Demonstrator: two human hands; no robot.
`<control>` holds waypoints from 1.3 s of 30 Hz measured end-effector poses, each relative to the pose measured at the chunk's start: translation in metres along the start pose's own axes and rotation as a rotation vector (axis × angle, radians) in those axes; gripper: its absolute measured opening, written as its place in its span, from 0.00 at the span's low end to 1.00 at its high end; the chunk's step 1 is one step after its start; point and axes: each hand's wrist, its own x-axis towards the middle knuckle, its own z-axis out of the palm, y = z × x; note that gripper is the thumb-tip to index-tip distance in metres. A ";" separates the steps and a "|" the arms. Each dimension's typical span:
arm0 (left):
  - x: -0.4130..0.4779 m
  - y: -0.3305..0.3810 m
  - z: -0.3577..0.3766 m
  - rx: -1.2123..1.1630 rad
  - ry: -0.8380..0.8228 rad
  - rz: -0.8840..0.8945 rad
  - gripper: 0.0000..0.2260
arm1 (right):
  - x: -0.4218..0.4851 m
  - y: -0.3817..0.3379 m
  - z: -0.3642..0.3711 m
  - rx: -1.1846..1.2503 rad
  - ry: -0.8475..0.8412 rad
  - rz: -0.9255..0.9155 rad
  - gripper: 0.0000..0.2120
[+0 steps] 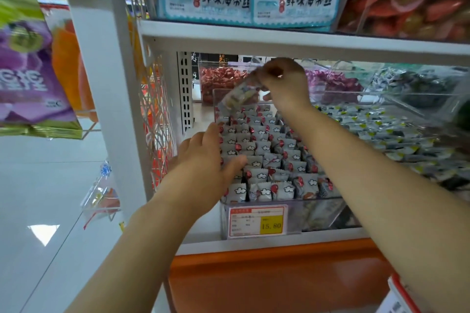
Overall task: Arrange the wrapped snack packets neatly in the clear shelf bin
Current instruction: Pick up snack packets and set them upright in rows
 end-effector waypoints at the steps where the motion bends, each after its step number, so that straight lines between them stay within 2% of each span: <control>1: -0.002 0.003 -0.002 0.016 0.071 0.004 0.32 | -0.009 -0.001 -0.011 0.079 0.055 0.037 0.01; 3: -0.005 0.011 -0.005 0.026 0.277 0.061 0.27 | -0.029 -0.002 -0.034 0.231 0.118 0.136 0.01; 5: -0.009 0.021 -0.007 -0.079 0.384 0.117 0.22 | -0.054 -0.002 -0.057 0.355 0.124 0.196 0.03; 7: -0.016 0.030 -0.005 -0.220 0.328 0.109 0.21 | -0.080 -0.001 -0.076 0.447 0.108 0.233 0.05; 9: -0.024 0.038 0.002 -0.353 0.187 0.062 0.22 | -0.103 0.001 -0.090 0.548 0.094 0.301 0.06; 12: -0.032 0.046 0.008 -0.592 0.016 0.005 0.14 | -0.125 0.008 -0.100 0.680 0.061 0.407 0.07; 15: -0.034 0.050 0.009 -0.789 -0.037 -0.069 0.09 | -0.134 0.011 -0.105 0.728 0.012 0.438 0.07; 19: -0.033 0.053 0.012 -1.041 -0.082 -0.207 0.10 | -0.136 0.015 -0.116 0.873 -0.014 0.489 0.05; 23: -0.029 0.056 0.014 -1.160 -0.049 -0.277 0.10 | -0.141 0.020 -0.121 0.887 -0.070 0.525 0.06; 27: -0.026 0.059 0.014 -1.260 -0.009 -0.328 0.10 | -0.142 0.021 -0.121 0.874 -0.047 0.572 0.05; 33: -0.025 0.063 0.015 -1.350 -0.149 -0.279 0.16 | -0.137 0.023 -0.120 1.023 0.042 0.680 0.04; 36: -0.026 0.065 0.015 -1.397 -0.210 -0.219 0.08 | -0.135 0.023 -0.121 1.102 0.075 0.701 0.05; 39: -0.025 0.064 0.014 -1.400 -0.245 -0.162 0.05 | -0.135 0.023 -0.123 1.155 0.079 0.701 0.06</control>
